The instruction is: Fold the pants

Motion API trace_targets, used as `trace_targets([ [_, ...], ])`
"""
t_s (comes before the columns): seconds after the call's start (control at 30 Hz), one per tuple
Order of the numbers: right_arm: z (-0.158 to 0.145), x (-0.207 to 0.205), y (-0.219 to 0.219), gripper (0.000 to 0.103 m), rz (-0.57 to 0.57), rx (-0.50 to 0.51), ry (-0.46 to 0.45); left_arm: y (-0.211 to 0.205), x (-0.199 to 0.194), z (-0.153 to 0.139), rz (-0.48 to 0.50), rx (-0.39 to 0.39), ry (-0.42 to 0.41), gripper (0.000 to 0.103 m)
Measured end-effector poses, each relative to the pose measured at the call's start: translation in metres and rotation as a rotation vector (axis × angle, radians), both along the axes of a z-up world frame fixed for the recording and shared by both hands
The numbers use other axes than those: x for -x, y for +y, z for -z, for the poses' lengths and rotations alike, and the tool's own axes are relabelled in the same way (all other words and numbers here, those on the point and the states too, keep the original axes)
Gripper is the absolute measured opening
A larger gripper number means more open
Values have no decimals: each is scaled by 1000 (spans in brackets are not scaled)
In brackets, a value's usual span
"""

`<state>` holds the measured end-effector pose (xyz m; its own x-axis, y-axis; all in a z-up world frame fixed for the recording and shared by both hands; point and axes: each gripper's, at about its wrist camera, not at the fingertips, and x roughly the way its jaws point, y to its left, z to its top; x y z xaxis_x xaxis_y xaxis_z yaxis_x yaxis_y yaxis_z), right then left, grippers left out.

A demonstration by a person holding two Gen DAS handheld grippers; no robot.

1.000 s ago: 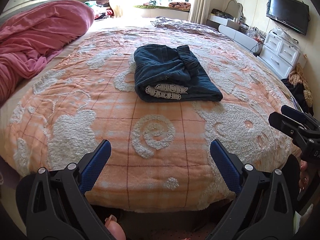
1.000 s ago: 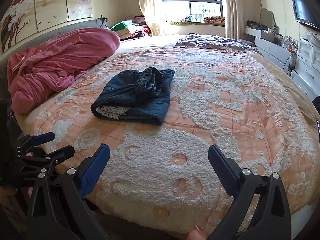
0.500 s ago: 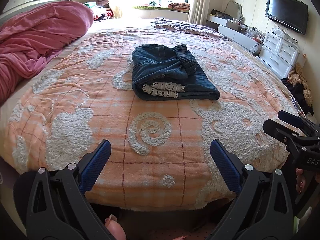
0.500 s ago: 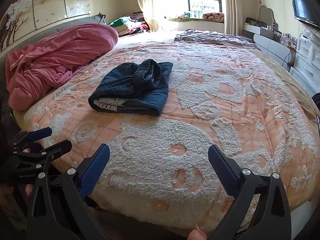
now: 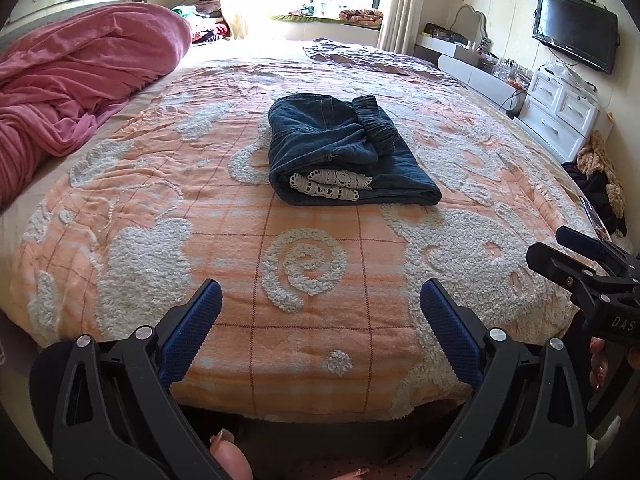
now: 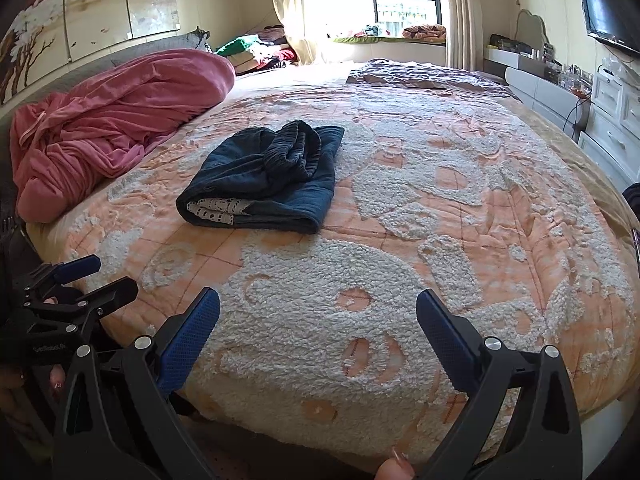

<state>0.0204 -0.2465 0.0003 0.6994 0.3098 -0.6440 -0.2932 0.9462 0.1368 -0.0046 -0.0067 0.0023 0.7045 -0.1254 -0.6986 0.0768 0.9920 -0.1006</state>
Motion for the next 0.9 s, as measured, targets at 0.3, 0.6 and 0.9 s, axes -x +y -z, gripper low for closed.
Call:
trace_targets([
  [0.3,1,0,-1,98,2,0,4,2,0,-3,-11,-4,-1,93],
  [0.6,1,0,0,98,2,4,5,2,0,-4,-18,-11,-4,93],
  [0.9,1,1,0,98,6,0,5,4,0,-4,-29,-9,-1,93],
])
